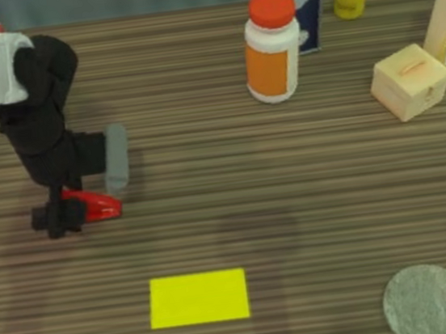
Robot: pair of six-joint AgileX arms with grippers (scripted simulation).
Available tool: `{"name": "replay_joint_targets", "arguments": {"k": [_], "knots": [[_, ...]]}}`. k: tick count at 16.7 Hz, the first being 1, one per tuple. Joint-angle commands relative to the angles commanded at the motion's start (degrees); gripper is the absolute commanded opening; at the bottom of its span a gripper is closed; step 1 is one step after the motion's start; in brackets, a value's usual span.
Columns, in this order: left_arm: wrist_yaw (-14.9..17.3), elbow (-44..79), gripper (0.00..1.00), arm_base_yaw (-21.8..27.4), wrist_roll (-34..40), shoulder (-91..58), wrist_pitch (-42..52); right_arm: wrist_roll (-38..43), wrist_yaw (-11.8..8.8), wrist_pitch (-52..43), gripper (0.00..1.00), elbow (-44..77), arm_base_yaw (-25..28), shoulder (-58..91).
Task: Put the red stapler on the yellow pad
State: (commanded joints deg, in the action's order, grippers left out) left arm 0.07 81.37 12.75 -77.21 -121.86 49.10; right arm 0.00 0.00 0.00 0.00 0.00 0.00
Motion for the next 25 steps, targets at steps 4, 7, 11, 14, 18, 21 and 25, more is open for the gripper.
{"name": "replay_joint_targets", "arguments": {"k": [4,7,11,14,18,21,25], "knots": [[0.0,0.0,0.17,0.0,0.0,0.0,0.0,0.0,0.0,0.0,1.0,0.0,0.0,0.0],[0.0,0.0,0.0,0.0,0.0,0.0,0.0,0.0,0.0,0.0,1.0,0.0,0.0,0.0],[0.0,0.0,0.0,0.0,0.0,0.0,0.0,0.0,0.0,0.0,1.0,0.0,0.0,0.0],[0.0,0.0,0.0,0.0,0.0,0.0,0.0,0.0,0.0,0.0,1.0,0.0,0.0,0.0],[0.0,2.0,0.0,0.0,-0.3,0.7,2.3,0.0,0.0,0.0,1.0,0.0,0.0,0.0],[0.0,6.8,0.0,-0.5,-0.2,2.8,9.8,0.0,0.0,0.0,1.0,0.0,0.0,0.0],[-0.1,12.9,0.0,-1.0,0.1,5.9,19.2,0.0,0.0,0.0,1.0,0.0,0.0,0.0]]}}
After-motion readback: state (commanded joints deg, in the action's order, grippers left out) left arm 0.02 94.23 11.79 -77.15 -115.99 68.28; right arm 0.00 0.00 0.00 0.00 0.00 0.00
